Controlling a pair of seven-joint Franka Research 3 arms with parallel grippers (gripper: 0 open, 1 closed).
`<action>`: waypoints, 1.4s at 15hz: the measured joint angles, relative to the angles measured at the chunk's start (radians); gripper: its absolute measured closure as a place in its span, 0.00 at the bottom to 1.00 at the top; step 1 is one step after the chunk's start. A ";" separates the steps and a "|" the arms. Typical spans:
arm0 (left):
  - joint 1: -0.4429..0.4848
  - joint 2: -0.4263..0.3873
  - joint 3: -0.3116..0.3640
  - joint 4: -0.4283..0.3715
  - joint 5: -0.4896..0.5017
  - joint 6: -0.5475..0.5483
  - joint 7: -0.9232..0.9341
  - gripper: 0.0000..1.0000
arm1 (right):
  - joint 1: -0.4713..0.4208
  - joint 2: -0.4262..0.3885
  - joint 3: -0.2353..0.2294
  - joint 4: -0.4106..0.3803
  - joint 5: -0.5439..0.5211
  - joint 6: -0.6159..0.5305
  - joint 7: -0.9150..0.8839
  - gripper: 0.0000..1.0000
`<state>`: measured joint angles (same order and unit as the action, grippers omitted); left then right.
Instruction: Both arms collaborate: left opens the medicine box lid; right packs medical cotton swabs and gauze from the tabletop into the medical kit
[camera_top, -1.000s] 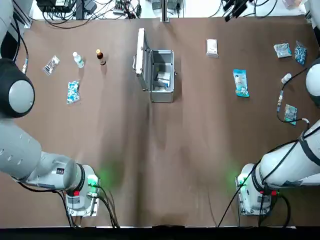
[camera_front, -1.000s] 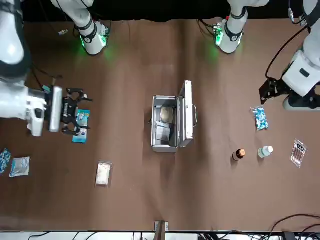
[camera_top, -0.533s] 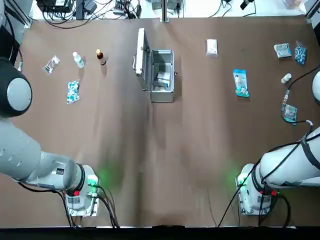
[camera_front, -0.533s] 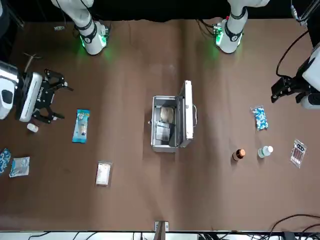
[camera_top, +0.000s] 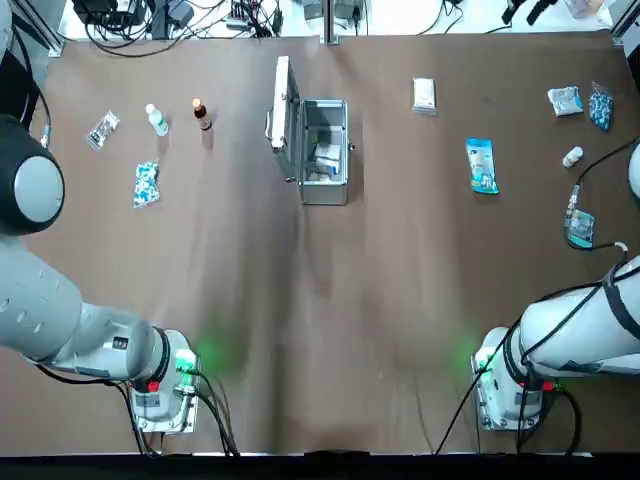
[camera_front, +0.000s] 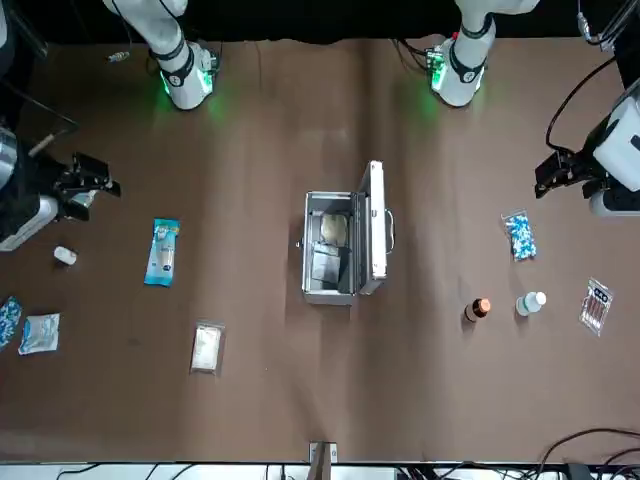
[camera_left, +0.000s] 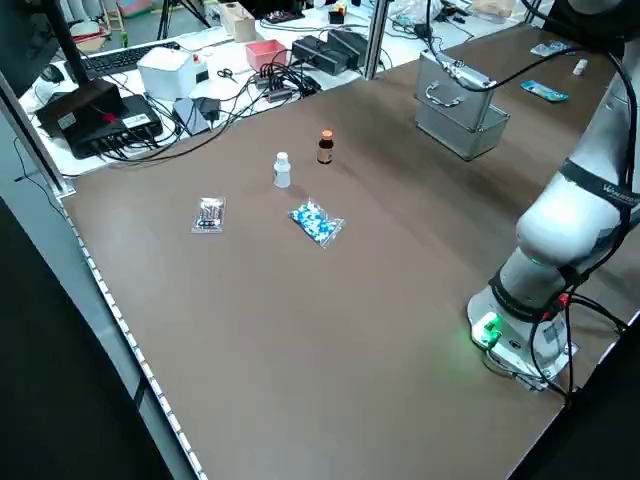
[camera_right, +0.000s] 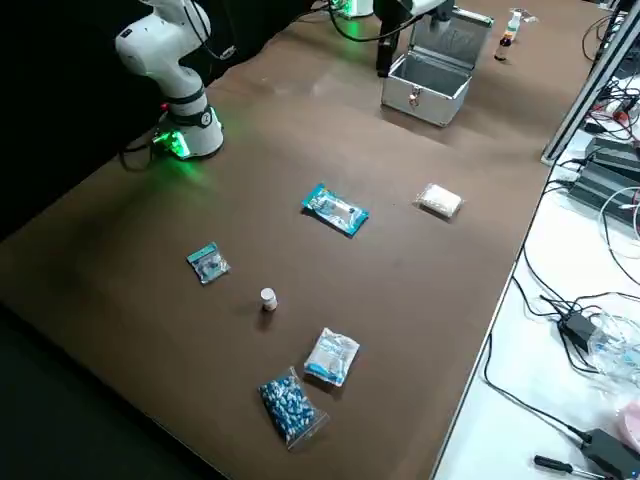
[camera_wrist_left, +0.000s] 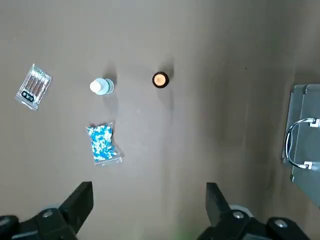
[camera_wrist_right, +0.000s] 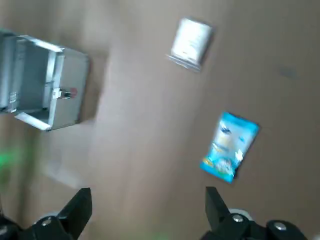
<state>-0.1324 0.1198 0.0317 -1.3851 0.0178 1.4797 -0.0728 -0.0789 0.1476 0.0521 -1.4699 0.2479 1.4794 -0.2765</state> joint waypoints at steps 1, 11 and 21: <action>0.001 0.000 0.001 0.000 0.000 0.000 -0.001 0.00 | -0.001 0.000 0.000 -0.008 -0.039 -0.006 0.033 0.00; 0.022 0.000 0.002 -0.003 -0.001 0.019 -0.003 0.00 | -0.012 0.021 0.000 -0.416 -0.116 0.263 0.073 0.04; 0.022 -0.003 0.001 -0.004 -0.014 0.029 -0.008 0.00 | -0.083 0.172 -0.001 -0.561 -0.116 0.547 0.135 0.17</action>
<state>-0.1103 0.1165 0.0323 -1.3887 0.0042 1.5088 -0.0804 -0.1615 0.3201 0.0515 -2.0314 0.1316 2.0261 -0.1418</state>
